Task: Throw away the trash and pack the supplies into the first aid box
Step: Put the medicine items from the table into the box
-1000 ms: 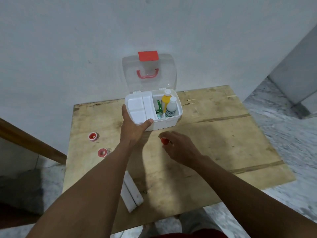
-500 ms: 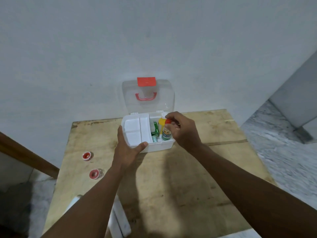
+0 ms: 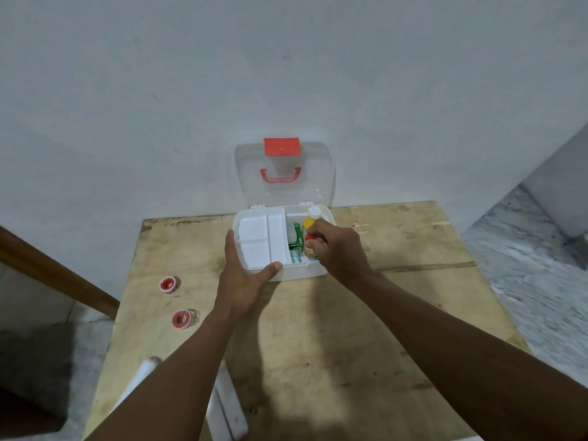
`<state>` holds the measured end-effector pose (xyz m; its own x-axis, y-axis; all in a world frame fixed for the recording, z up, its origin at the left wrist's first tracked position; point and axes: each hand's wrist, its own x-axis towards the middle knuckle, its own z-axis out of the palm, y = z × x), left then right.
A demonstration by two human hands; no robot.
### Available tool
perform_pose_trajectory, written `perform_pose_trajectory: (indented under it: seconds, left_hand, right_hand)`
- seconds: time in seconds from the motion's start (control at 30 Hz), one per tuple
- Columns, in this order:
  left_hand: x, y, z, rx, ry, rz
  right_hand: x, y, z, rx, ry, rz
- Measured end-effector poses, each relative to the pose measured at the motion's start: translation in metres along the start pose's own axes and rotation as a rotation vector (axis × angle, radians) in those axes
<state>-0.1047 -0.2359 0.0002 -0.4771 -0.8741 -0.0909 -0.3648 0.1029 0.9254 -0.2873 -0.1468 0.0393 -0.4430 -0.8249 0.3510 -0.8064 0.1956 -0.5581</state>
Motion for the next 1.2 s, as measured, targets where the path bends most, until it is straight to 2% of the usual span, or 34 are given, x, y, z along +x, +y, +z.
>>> perform_pose_trajectory:
  seconds: [0.5, 0.73, 1.2]
  left_hand:
    - [-0.001, 0.0, -0.001, -0.059, 0.005, 0.021]
    - [-0.001, 0.001, -0.002, -0.06, 0.009, 0.03]
    - [0.0, 0.0, -0.003, -0.073, -0.007, 0.046]
  right_hand:
    - [0.014, -0.003, 0.022, -0.429, -0.225, -0.017]
    - [0.016, -0.01, 0.025, -0.519, -0.317, -0.019]
    - [0.02, -0.007, 0.034, -0.453, -0.325, -0.016]
